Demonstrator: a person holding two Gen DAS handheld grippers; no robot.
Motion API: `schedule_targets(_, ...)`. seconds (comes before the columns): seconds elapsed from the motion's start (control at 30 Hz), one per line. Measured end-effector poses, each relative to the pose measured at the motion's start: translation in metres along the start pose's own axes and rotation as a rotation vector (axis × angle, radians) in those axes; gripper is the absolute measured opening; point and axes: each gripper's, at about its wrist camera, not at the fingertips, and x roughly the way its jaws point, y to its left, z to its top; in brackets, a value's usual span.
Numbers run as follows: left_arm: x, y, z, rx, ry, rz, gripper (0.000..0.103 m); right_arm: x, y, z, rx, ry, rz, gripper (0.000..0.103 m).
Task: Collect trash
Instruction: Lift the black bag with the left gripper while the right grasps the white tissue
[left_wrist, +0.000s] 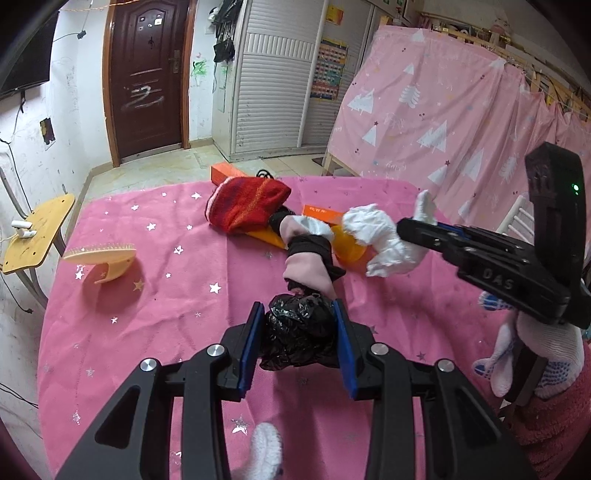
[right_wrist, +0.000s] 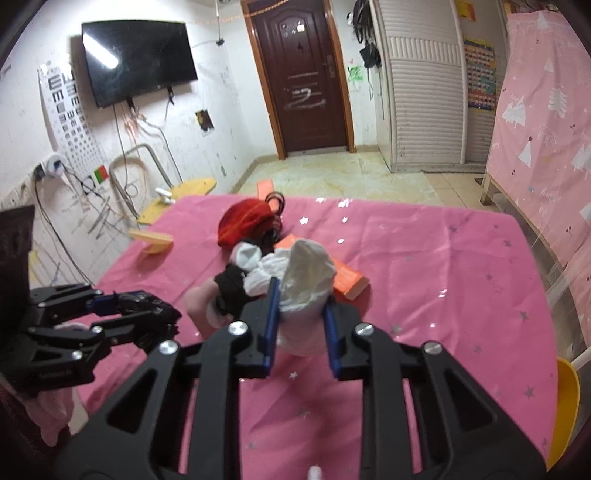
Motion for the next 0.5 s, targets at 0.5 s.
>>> schedule_targets(0.5,-0.037,-0.032,0.014,0.044,-0.071,0.019,0.029,-0.065,-0.042,-0.009,0.094,-0.141,0.002,0.021)
